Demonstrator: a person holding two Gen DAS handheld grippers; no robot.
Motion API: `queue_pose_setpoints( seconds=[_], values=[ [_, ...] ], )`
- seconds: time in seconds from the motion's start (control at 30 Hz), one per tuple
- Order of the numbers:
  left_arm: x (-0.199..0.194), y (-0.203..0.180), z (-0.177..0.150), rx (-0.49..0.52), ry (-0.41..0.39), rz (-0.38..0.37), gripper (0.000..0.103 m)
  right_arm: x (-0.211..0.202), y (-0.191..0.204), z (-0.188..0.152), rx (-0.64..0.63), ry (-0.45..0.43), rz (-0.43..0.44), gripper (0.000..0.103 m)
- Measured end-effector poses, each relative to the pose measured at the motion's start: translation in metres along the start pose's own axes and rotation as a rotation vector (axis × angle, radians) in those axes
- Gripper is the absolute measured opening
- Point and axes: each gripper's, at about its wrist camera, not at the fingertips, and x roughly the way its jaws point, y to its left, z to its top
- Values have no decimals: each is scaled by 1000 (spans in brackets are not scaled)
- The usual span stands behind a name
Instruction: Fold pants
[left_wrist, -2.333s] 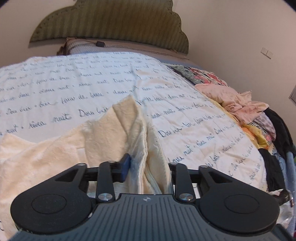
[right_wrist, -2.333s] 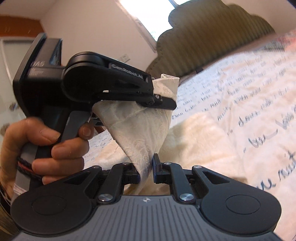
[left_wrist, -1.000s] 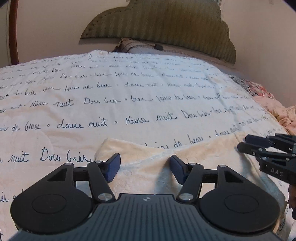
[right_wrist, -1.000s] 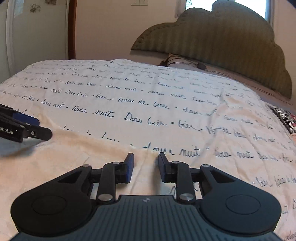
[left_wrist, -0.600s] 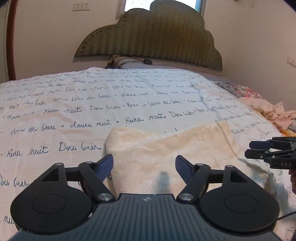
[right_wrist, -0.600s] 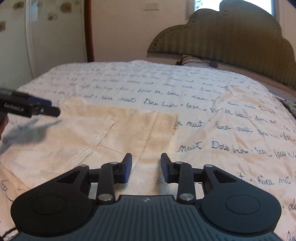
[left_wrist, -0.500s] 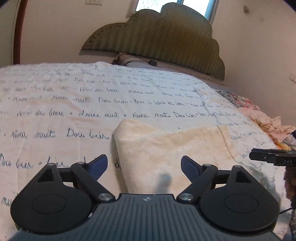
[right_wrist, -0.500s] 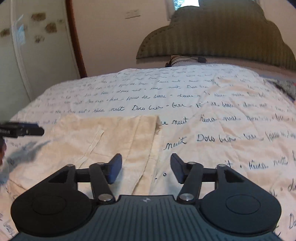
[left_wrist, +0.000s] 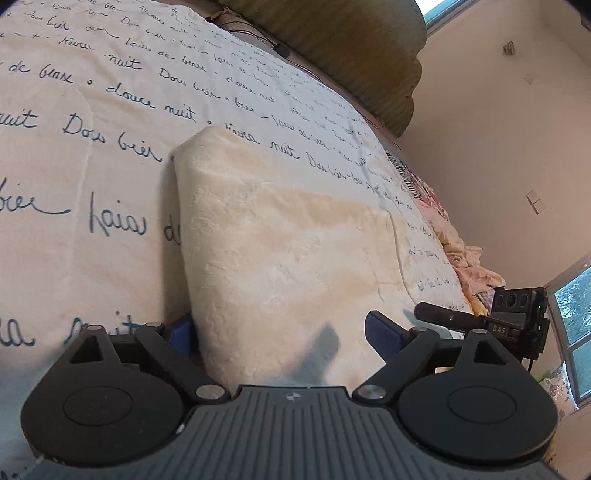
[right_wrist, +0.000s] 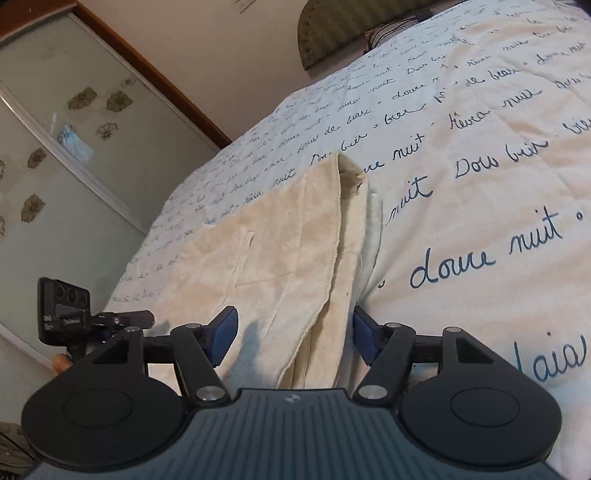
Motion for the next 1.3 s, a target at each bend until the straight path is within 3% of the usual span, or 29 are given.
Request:
queue_pose_setpoints(
  seconds=[0.07, 0.1, 0.13, 0.2, 0.3, 0.37, 0.5, 0.67, 0.9, 1.03, 1.1, 1.13, 1.2, 1.3],
  values=[
    [6, -6, -1, 14, -14, 17, 86, 5, -10, 1, 41, -22, 34, 62],
    [6, -10, -3, 30, -22, 37, 78, 6, -13, 1, 59, -32, 33, 54],
    [5, -13, -5, 57, -33, 65, 70, 7, -12, -1, 60, -35, 19, 39],
    [0, -17, -7, 102, -48, 122, 39, 1, -1, -8, 22, -57, -4, 33],
    [-11, -19, -10, 115, -84, 100, 19, -10, 27, -16, -32, -96, -45, 24],
    [-20, -26, -11, 146, -114, 96, 17, -19, 51, -18, -79, -124, -63, 21],
    [-45, -33, -7, 191, -176, 96, 16, -29, 98, -7, -198, -168, -68, 20],
    [-84, -28, 21, 240, -285, 164, 17, 0, 138, 23, -297, -190, -25, 20],
    [-89, 2, 88, 293, -340, 385, 17, 99, 170, 72, -351, -176, -17, 20],
    [-63, 35, 109, 262, -285, 456, 18, 157, 158, 94, -314, -111, -58, 21],
    [-47, 51, 111, 242, -230, 493, 25, 179, 150, 97, -294, -59, -111, 25],
    [-42, 57, 110, 238, -216, 514, 30, 188, 146, 95, -303, -36, -178, 32],
    [-47, 64, 103, 233, -235, 515, 44, 190, 140, 90, -305, -15, -220, 44],
    [-66, 56, 95, 231, -276, 623, 65, 164, 147, 79, -346, -98, -280, 45]
  ],
)
